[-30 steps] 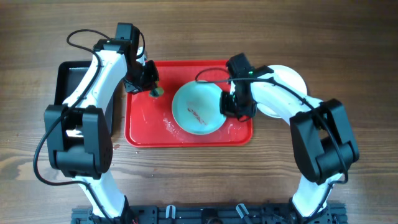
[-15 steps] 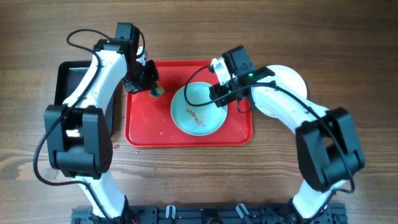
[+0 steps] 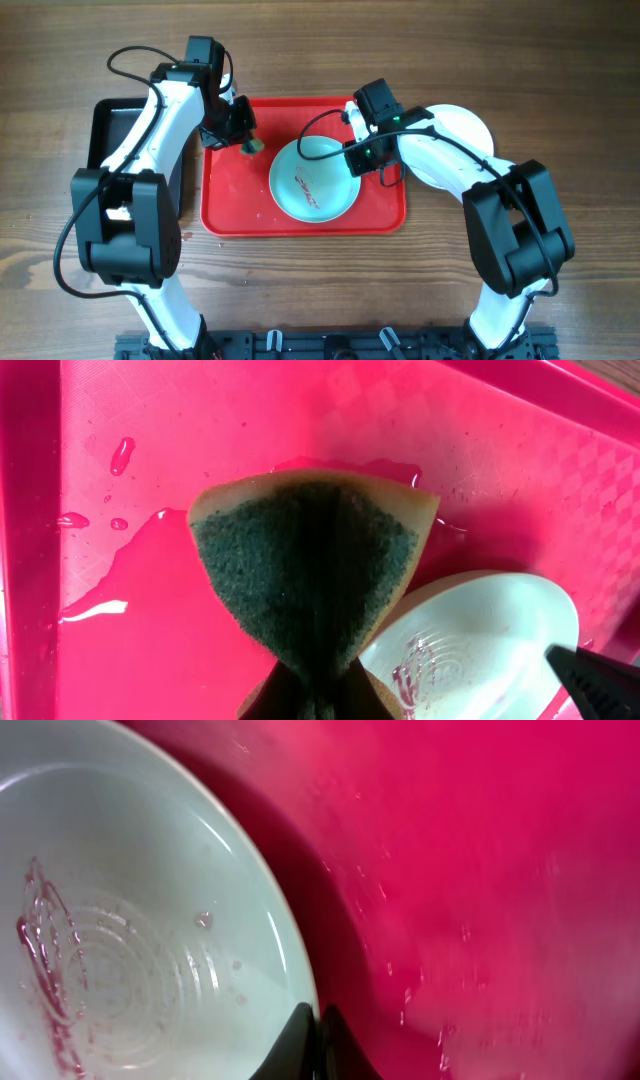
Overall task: Clean dirty plates on tray and stack at the side
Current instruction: 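Move right gripper to grip the last plate's rim on the tray, then scrub the last plate with the sponge in the left gripper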
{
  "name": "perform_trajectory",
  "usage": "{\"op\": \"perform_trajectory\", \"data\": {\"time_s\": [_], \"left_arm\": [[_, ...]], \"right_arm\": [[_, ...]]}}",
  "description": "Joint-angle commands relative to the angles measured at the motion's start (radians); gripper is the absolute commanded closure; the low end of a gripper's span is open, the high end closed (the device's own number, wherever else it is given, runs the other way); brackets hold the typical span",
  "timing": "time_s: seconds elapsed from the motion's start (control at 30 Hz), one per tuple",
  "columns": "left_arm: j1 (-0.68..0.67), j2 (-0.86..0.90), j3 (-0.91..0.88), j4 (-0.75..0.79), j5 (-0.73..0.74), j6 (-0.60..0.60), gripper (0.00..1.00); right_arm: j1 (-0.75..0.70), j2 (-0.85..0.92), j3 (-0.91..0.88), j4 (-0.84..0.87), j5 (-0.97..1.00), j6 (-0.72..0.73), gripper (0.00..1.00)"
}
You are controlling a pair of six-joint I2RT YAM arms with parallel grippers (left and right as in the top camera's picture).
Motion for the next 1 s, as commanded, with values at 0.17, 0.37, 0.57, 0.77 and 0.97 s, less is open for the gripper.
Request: {"op": "perform_trajectory", "data": {"time_s": [0.17,0.37,0.57,0.77,0.97], "left_arm": [[0.001,-0.018,-0.005,0.003,-0.01,-0.01,0.96],[-0.002,-0.018,-0.005,-0.001,-0.009,-0.01,0.96],[-0.015,-0.016,-0.005,0.0,-0.01,-0.009,0.96],[-0.06,0.037,-0.005,0.003,-0.017,0.132,0.96],[-0.109,0.117,-0.006,0.001,-0.059,0.3,0.96]], "right_arm": [[0.034,0.019,0.006,0.071,-0.055,0.612,0.95],[0.04,0.057,0.004,0.134,-0.023,0.565,0.91],[0.041,0.103,0.002,0.175,-0.106,0.474,0.96],[0.041,0.103,0.002,0.178,-0.118,0.444,0.96],[0.041,0.103,0.002,0.182,-0.126,0.436,0.96]]}}
